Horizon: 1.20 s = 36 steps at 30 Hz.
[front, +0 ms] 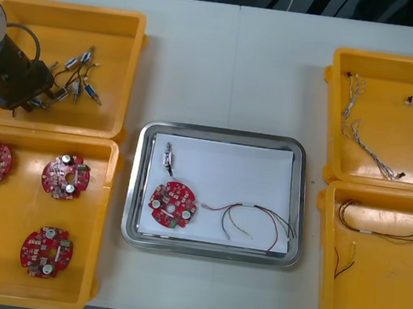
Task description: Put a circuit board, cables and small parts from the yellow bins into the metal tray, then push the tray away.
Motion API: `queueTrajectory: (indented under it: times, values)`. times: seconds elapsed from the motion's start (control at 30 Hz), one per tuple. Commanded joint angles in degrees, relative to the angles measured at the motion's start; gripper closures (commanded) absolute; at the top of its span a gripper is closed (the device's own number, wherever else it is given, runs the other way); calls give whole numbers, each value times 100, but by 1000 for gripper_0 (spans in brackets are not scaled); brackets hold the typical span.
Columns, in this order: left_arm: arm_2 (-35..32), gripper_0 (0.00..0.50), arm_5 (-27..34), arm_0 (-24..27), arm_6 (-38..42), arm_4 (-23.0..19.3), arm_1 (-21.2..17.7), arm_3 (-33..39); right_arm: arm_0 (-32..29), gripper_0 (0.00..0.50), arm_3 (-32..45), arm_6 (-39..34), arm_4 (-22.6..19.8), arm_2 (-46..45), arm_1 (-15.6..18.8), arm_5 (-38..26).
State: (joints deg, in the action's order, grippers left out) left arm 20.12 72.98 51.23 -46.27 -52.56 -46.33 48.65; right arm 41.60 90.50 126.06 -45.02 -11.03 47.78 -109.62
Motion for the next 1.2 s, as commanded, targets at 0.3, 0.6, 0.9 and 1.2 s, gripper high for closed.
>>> queueTrajectory:
  times: [0.3, 0.6, 0.9, 1.2]
  values:
    - [53, 479, -135, -35, -489, 79, 97, 22, -3, 500, 1312, -336, -841, 22, -278, -38]
    - [62, 500, -135, -35, -506, 61, 97, 22, -3, 500, 2508, -521, -938, 997, -638, -38]
    - [53, 500, -126, -26, -506, 17, 54, 57, 94, 500, 2719, -661, -912, 1700, -1245, -38]
    - [-219, 500, 313, -35, -497, 96, -96, 374, 392, 500, 2754, -811, -261, 2535, -1869, -38]
